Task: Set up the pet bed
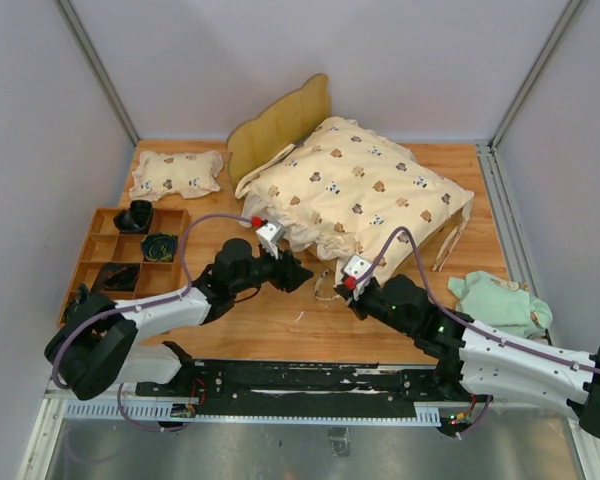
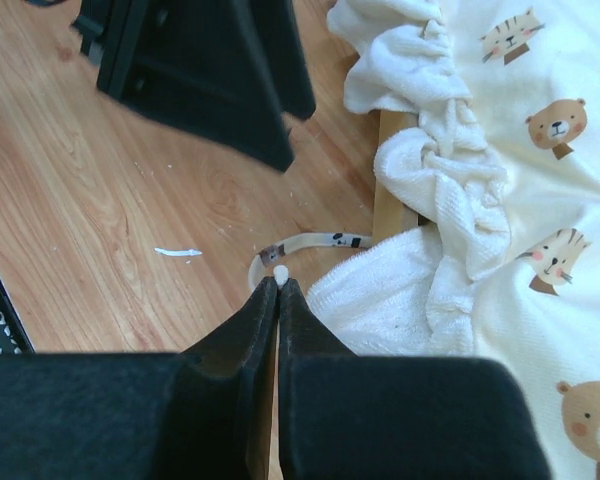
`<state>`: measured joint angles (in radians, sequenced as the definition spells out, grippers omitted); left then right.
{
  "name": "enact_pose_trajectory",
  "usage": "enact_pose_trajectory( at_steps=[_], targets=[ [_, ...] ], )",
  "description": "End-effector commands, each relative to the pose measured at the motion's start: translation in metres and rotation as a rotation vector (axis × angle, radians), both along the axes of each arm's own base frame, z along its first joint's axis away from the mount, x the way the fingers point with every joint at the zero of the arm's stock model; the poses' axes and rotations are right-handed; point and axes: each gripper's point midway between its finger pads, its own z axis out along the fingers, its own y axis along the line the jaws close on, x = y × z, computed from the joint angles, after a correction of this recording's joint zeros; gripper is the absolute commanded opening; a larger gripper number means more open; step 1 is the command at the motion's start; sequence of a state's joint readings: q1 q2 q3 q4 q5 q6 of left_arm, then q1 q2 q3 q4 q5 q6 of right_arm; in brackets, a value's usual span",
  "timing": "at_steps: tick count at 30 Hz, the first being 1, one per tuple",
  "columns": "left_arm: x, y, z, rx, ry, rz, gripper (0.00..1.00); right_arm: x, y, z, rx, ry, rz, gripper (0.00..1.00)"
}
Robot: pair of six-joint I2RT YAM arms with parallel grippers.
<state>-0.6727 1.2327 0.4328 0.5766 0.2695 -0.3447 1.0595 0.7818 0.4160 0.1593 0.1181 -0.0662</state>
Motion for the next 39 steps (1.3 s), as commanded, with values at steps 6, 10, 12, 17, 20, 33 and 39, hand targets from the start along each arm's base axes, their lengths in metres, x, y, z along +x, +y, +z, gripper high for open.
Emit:
enact_pose_trajectory(
  at_steps=[6,10,12,17,20,33,39],
  targets=[
    [-0.049,-0.046,-0.02,0.052,-0.169,-0.297,0.64,0.007,0.0,0.021,0.096,0.014,-0.082,0.0],
    [-0.049,-0.055,-0.026,0.031,-0.187,-0.328,0.68,0.006,0.0,0.028,0.134,0.017,-0.087,0.0],
    [-0.05,-0.061,-0.033,0.025,-0.174,-0.353,0.69,0.005,0.0,0.033,0.154,0.02,-0.085,0.0],
    [-0.053,-0.07,-0.039,0.001,-0.163,-0.369,0.53,0.004,-0.004,0.048,0.205,0.003,-0.093,0.0],
    [-0.058,-0.068,-0.037,-0.022,-0.131,-0.363,0.08,0.004,-0.007,0.059,0.237,-0.012,-0.102,0.0],
    [-0.091,-0.052,-0.086,-0.029,0.196,-0.119,0.0,-0.023,0.027,0.093,0.389,0.05,0.097,0.0],
    [-0.099,-0.04,-0.058,-0.161,0.162,-0.104,0.45,-0.021,0.041,0.071,0.368,0.125,0.097,0.0]
  ],
)
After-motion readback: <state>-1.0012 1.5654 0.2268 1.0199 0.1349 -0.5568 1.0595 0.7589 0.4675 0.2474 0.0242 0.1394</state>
